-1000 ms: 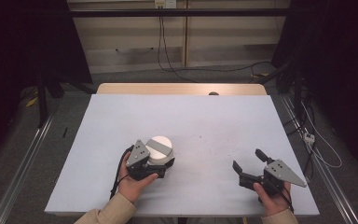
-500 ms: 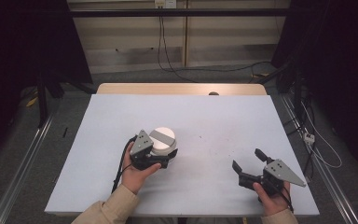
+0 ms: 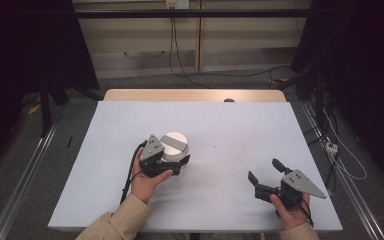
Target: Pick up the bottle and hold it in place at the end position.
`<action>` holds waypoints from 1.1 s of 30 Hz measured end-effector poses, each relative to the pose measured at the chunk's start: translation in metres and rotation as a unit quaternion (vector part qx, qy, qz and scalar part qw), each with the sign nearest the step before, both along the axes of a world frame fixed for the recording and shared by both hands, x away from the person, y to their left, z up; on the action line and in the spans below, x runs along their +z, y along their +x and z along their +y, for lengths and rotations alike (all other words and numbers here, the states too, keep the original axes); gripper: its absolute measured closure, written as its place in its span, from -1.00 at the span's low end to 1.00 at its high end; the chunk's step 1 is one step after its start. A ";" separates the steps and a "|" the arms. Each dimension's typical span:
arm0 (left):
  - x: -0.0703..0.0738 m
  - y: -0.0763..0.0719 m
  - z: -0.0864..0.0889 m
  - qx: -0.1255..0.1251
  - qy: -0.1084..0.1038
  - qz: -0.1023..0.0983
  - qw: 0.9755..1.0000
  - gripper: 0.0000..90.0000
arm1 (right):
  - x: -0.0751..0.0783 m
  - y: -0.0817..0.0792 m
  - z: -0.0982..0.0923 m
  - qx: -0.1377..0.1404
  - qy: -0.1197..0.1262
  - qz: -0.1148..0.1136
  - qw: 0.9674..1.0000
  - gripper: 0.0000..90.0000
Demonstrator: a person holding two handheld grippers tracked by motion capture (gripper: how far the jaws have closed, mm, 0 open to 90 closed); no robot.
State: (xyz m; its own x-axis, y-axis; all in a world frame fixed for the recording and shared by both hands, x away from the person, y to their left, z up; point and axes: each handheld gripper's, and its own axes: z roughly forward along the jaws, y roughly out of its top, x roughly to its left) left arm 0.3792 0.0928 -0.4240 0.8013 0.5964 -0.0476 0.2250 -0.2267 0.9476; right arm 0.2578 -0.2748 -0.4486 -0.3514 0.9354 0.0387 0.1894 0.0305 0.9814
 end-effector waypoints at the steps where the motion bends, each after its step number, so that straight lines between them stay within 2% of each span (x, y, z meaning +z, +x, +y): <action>1: 0.000 0.001 0.000 -0.001 0.000 0.000 1.000 -0.59 | 0.000 0.000 0.000 0.001 -0.001 -0.001 1.000 -0.84; 9: 0.000 0.011 -0.006 -0.002 -0.005 0.001 1.000 -0.59 | 0.000 0.001 0.001 0.002 -0.002 -0.001 1.000 -0.84; 13: -0.001 0.016 -0.009 -0.003 0.002 0.002 1.000 -0.59 | 0.000 0.001 0.001 0.003 -0.001 -0.001 1.000 -0.84; 33: -0.008 0.033 -0.022 0.000 0.009 0.009 1.000 -0.59 | 0.000 0.000 0.001 0.006 -0.001 -0.002 1.000 -0.84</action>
State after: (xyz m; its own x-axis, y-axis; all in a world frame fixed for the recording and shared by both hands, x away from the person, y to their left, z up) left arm 0.4121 0.0710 -0.4319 0.8009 0.5966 -0.0516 0.2422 -0.2439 0.9391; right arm 0.2579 -0.2740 -0.4485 -0.3621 0.9315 0.0351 0.1852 0.0350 0.9821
